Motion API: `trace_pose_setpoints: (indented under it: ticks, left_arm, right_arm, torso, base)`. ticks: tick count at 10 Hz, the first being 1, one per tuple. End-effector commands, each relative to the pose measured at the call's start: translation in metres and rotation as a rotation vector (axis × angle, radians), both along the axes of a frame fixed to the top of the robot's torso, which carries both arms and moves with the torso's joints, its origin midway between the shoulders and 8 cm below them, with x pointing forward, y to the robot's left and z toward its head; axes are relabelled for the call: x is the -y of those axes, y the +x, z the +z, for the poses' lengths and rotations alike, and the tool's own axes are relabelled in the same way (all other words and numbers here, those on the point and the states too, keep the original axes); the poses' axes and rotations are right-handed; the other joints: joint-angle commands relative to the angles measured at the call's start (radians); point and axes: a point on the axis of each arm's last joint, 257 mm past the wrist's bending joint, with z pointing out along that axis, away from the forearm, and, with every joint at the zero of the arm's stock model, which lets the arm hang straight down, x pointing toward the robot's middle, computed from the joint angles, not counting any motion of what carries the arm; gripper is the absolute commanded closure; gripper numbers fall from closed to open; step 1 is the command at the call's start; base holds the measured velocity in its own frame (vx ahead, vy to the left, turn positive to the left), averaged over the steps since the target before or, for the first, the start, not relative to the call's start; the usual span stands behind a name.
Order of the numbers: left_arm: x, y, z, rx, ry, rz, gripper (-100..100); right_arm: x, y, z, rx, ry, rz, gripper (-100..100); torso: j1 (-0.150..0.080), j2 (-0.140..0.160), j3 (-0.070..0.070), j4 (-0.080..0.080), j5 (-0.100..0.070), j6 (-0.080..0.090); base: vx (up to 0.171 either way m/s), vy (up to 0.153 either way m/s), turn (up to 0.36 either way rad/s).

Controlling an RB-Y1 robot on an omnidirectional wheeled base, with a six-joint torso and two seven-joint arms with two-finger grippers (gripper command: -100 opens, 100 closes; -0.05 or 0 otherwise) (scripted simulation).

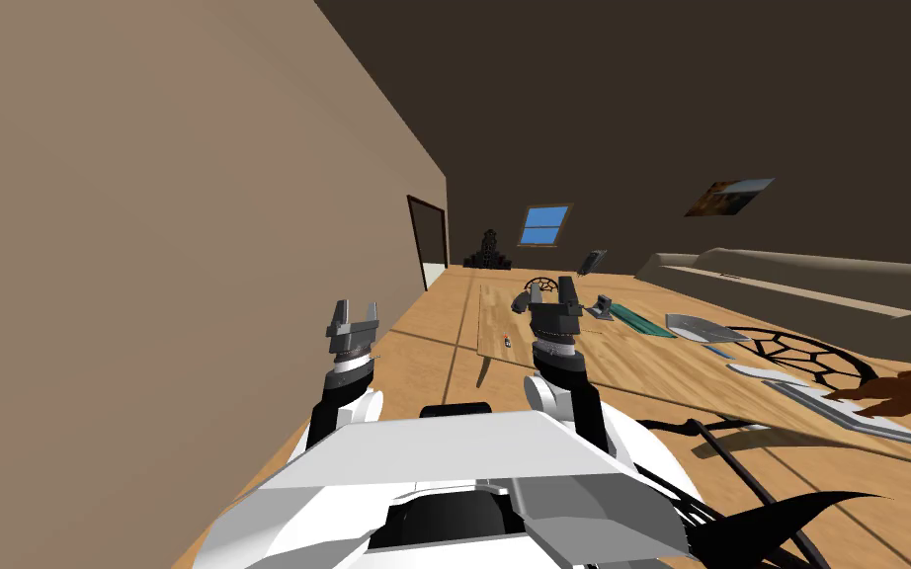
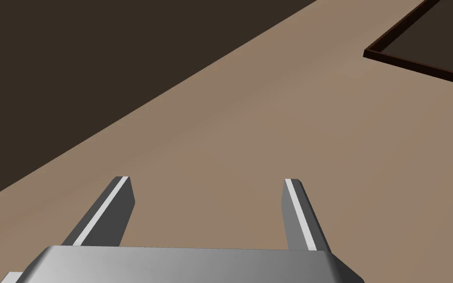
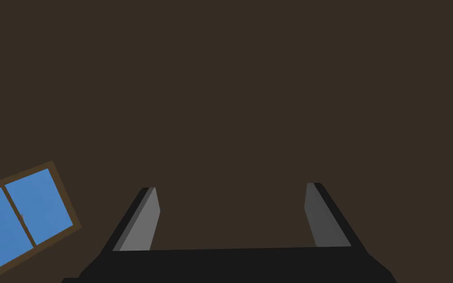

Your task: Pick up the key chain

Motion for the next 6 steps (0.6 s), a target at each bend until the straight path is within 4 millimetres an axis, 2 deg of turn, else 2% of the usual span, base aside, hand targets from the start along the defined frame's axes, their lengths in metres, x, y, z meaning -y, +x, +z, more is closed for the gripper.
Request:
trace_pose_setpoints:
  ticks: [1,4,5,6]
  left_arm:
    - [0.000,0.000,0.000,0.000,0.000,0.000,0]
    - [0.000,0.000,0.000,0.000,0.000,0.000,0]
    - [0.000,0.000,0.000,0.000,0.000,0.000,0]
    - [0.000,0.000,0.000,0.000,0.000,0.000,0]
  right_arm:
    - [0.004,0.010,-0.013,-0.051,-0.001,0.020,-100]
    - [0.020,0.032,-0.043,-0.168,0.023,0.043,-100]
    - [0.020,0.032,-0.043,-0.168,0.023,0.043,-100]
    - [0.029,0.040,-0.057,-0.218,0.040,0.048,-100]
  torso:
    - [0.000,0.000,0.000,0.000,0.000,0.000]
    - [0.006,-0.006,-0.004,-0.001,0.001,0.000]
    - [0.007,-0.006,-0.004,-0.002,0.001,0.000]
    - [0.005,-0.004,-0.003,-0.001,0.001,0.000]
  base:
    - [0.026,0.040,0.035]
    - [0.091,0.102,0.032]
    - [0.052,0.075,0.004]
    - [0.047,0.063,0.016]
